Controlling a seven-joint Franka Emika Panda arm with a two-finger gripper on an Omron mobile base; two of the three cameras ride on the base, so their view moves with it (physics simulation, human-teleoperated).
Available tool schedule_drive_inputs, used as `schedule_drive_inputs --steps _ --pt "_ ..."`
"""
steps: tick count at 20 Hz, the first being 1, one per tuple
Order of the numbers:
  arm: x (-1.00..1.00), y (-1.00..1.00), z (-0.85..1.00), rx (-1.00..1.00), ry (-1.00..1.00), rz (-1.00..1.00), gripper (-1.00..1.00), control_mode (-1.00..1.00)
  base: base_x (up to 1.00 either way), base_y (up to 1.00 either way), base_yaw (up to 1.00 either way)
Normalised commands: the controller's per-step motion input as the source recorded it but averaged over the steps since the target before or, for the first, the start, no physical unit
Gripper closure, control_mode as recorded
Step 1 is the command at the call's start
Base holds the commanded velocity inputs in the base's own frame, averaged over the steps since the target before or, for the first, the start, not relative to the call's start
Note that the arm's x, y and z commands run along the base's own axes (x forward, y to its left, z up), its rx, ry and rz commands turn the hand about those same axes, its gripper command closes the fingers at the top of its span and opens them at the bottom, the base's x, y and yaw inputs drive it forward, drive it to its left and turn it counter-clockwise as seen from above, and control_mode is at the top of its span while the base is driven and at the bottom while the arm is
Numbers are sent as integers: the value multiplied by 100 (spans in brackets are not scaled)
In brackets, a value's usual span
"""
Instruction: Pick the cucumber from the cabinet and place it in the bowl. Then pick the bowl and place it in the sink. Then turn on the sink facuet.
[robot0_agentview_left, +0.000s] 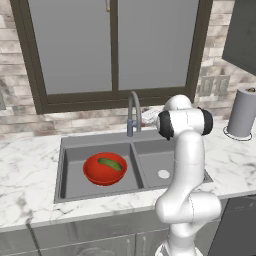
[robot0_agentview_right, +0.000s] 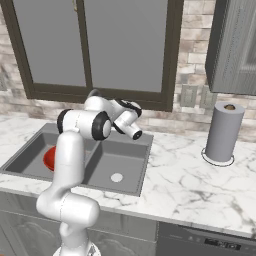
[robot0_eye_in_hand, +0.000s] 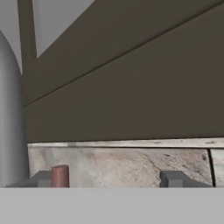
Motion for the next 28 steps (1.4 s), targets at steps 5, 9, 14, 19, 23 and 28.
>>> schedule_drive_inputs --steps 5,9,14,19,23,28 --pt "12 -6 -11 2 1 0 100 -100 0 0 0" --pt "0 -20 0 2 3 -3 100 -100 0 0 0" --pt "0 -38 0 4 5 -6 100 -100 0 0 0" --pt "0 -68 -3 8 7 -9 100 -100 0 0 0" --pt "0 -88 -7 9 8 -8 100 -100 0 0 0" --pt "0 -98 -6 12 6 -5 100 -100 0 0 0"
